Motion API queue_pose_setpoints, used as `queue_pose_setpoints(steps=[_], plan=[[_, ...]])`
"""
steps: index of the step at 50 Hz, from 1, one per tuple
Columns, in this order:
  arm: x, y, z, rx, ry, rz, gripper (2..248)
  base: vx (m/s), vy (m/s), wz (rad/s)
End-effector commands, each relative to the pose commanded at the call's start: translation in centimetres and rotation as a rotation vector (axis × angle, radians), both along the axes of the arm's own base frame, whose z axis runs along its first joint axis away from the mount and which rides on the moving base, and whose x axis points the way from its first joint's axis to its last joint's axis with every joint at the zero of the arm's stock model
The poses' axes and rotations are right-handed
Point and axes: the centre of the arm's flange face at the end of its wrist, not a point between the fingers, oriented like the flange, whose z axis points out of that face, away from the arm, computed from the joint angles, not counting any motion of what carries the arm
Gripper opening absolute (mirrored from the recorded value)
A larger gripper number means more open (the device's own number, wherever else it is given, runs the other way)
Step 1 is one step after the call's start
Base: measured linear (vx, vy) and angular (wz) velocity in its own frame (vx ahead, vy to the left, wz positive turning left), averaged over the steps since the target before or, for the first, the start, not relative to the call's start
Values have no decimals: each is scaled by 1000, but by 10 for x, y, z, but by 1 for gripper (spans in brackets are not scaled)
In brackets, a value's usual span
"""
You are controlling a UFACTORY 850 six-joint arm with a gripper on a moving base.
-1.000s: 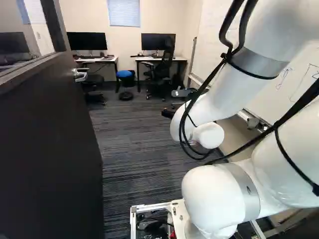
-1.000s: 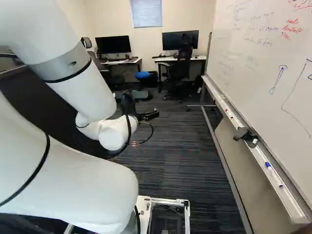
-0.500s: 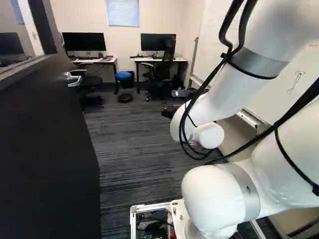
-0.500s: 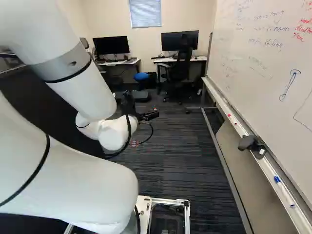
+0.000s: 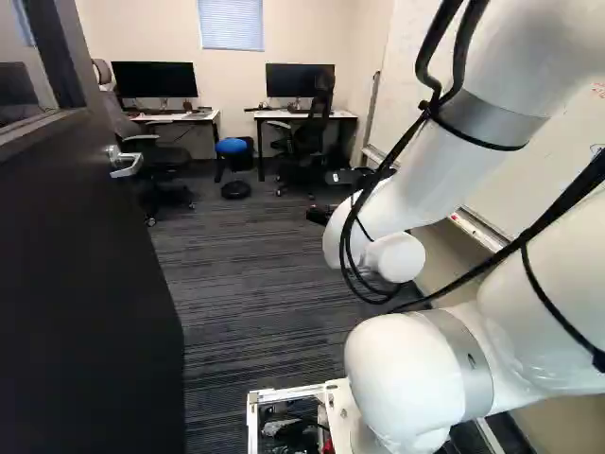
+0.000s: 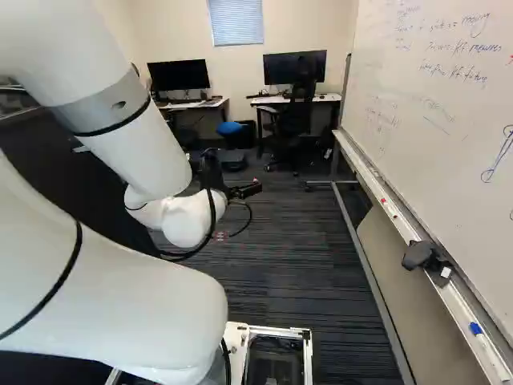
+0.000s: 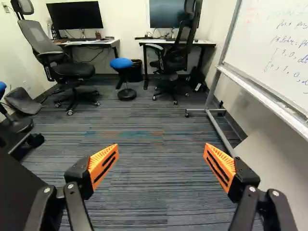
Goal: Open the door and move inside
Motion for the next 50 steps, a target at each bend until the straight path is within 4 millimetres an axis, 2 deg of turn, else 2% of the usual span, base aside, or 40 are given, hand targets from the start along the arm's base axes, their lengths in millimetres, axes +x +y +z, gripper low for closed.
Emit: queue_pose_setpoints(steps=[50], plan=[[0, 0, 0, 0, 0, 0, 247, 174, 0, -16]])
